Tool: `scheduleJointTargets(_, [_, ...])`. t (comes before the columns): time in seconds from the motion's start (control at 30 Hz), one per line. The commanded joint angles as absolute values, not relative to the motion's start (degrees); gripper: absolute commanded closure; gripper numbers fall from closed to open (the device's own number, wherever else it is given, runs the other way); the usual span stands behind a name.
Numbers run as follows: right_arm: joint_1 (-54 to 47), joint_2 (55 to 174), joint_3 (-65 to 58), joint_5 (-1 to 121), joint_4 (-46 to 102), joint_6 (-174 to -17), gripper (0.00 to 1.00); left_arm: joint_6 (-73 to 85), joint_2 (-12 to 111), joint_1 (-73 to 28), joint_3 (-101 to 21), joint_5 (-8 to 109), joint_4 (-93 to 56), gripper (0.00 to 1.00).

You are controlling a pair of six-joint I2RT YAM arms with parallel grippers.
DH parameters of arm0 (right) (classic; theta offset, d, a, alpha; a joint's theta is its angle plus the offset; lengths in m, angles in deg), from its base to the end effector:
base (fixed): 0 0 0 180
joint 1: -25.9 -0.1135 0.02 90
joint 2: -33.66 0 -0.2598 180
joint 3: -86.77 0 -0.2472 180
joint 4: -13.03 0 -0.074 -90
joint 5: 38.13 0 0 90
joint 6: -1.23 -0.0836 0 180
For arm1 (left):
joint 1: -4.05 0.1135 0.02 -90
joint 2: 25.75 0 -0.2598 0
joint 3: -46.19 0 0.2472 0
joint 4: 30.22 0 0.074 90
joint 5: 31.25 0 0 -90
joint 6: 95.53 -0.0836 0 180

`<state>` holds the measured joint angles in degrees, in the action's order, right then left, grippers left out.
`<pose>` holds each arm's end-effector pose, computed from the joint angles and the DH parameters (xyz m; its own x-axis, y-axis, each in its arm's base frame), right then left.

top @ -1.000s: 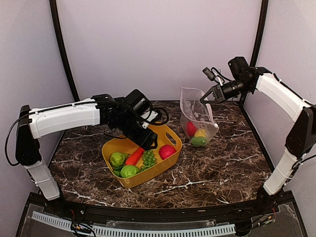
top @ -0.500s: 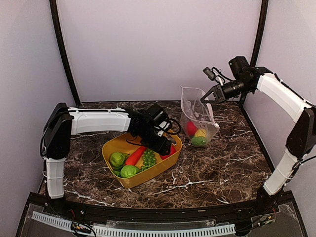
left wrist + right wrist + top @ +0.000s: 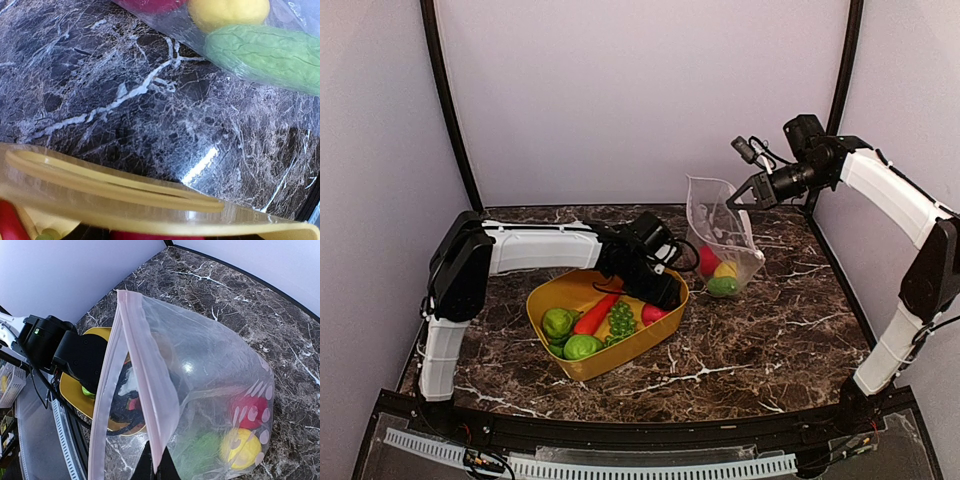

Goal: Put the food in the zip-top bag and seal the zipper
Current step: Adjust the fake fruit in the bin.

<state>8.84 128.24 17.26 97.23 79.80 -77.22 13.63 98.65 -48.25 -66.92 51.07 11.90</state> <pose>0.3289 0.1631 0.3373 -0.5992 -0.3310 -0.7289 -0.7711 0.4835 0.4143 0.2986 -0.4046 0.1535 -0.7372 0.4219 -0.5278 0.6256 0.7214 -0.2970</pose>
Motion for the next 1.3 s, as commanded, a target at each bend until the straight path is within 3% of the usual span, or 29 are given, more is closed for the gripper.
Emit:
scheduleJointTargets(0.0, [9.02,126.64,16.44,96.63,79.21,-76.56,1.00,14.04,98.35,-48.16,-69.60,51.85,16.10,0.32])
scheduleJointTargets(0.13, [9.02,126.94,16.74,96.94,79.28,-76.69,1.00,13.37,98.27,-48.18,-69.95,52.41,19.16,0.31])
scheduleJointTargets(0.23, [9.02,127.25,17.21,97.04,79.43,-76.73,1.00,13.16,97.98,-48.24,-69.81,52.67,20.25,0.40])
scheduleJointTargets(0.37, [9.00,127.39,17.49,96.58,79.63,-76.65,1.00,13.39,96.74,-48.24,-69.53,53.11,20.89,0.45])
scheduleJointTargets(0.9, [8.93,127.25,18.08,94.72,79.90,-76.12,1.00,11.56,83.13,-48.25,-67.33,58.13,21.19,0.50])
scheduleJointTargets(1.17, [8.85,127.25,17.75,94.58,79.89,-75.93,1.00,10.15,84.41,-48.46,-65.23,56.58,22.96,0.26])
scheduleJointTargets(1.23, [8.80,127.18,17.69,94.58,79.90,-75.96,1.00,10.12,85.58,-48.63,-64.64,56.29,22.99,0.05])
scheduleJointTargets(1.27, [8.77,127.13,17.60,94.51,79.90,-75.92,1.00,9.96,86.44,-48.78,-64.32,56.16,22.75,0.03])
